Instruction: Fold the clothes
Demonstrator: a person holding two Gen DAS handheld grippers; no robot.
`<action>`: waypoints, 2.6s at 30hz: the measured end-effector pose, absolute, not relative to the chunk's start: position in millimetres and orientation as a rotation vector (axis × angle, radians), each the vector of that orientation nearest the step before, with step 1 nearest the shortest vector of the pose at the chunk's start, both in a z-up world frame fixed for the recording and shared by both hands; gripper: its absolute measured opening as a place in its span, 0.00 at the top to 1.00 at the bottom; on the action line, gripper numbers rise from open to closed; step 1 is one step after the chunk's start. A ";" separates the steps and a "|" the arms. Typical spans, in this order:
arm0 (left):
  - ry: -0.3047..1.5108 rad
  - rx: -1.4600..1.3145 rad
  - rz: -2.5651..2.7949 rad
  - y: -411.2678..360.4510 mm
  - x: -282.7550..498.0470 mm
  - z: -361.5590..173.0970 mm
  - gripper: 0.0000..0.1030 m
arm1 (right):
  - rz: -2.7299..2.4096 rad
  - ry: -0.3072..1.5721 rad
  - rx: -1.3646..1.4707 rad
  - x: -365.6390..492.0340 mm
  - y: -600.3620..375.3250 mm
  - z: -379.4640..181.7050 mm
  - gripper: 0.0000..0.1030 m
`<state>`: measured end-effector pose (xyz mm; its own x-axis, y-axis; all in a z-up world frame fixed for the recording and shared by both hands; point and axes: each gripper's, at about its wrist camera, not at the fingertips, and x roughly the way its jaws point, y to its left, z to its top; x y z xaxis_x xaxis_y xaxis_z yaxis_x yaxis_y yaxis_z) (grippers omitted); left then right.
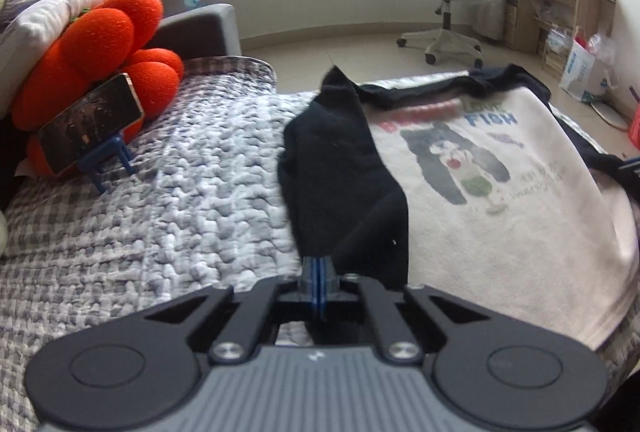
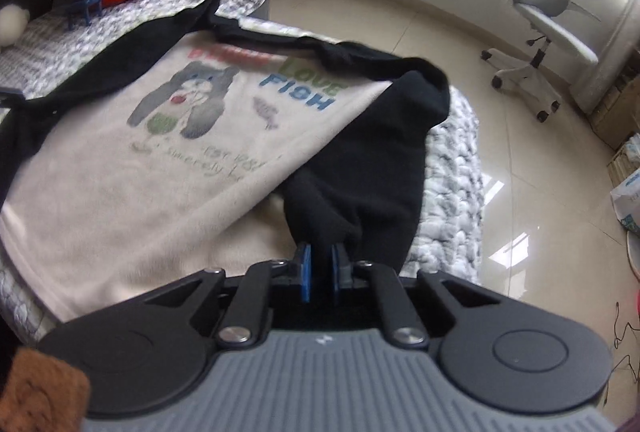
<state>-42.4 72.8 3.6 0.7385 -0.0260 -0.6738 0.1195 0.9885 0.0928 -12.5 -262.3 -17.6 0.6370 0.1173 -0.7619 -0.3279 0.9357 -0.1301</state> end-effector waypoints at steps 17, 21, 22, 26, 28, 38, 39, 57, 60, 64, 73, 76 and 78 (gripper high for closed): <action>0.740 -0.059 0.128 148.7 -23.4 6.7 0.99 | 0.241 0.897 -0.189 -10.3 -294.4 -20.4 0.81; 0.771 -0.068 0.082 149.8 -22.4 2.2 0.98 | 0.260 0.898 -0.161 -13.1 -301.6 -20.2 0.79; 0.784 -0.067 0.060 147.1 -22.3 0.6 0.95 | 0.268 0.905 -0.178 -13.7 -300.3 -21.5 0.77; 0.799 -0.046 0.013 135.9 -23.3 -1.0 0.57 | 0.243 0.881 -0.180 -14.4 -306.3 -18.7 0.72; 0.796 -0.032 -0.008 131.4 -23.9 -0.7 0.51 | 0.233 0.867 -0.167 -13.9 -308.5 -16.6 0.72; 0.820 0.146 -0.089 97.2 -23.1 -11.4 0.38 | 0.223 0.847 -0.165 -11.4 -309.0 -15.0 0.72; 0.823 0.166 -0.084 94.4 -22.2 -12.9 0.38 | 0.228 0.840 -0.160 -11.8 -309.0 -13.8 0.72; 0.736 -0.050 0.186 163.9 -11.9 4.5 0.96 | 0.062 0.738 -0.108 -1.5 -324.6 -1.2 1.00; 0.731 -0.084 0.240 177.5 -6.8 4.4 0.96 | 0.068 0.771 -0.160 3.5 -317.0 -13.3 1.00; 0.717 -0.108 0.296 191.0 -0.7 5.1 0.96 | 0.116 0.802 -0.147 8.6 -312.1 -19.1 0.85; 0.622 -0.209 0.388 207.0 6.0 15.4 0.96 | 0.223 0.803 -0.075 11.2 -306.9 -20.4 0.60; 0.638 -0.244 0.402 211.5 11.8 10.8 0.95 | 0.267 0.823 -0.120 11.5 -297.9 -24.7 0.60; 0.651 -0.246 0.413 213.0 15.6 6.9 0.92 | 0.245 0.843 -0.146 15.5 -295.6 -29.6 0.77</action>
<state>15.5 213.0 6.9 0.7186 0.2932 -0.6306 -0.4449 0.8908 -0.0928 15.5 -295.6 -29.6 0.6393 0.1564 -0.7529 -0.2718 0.9619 -0.0310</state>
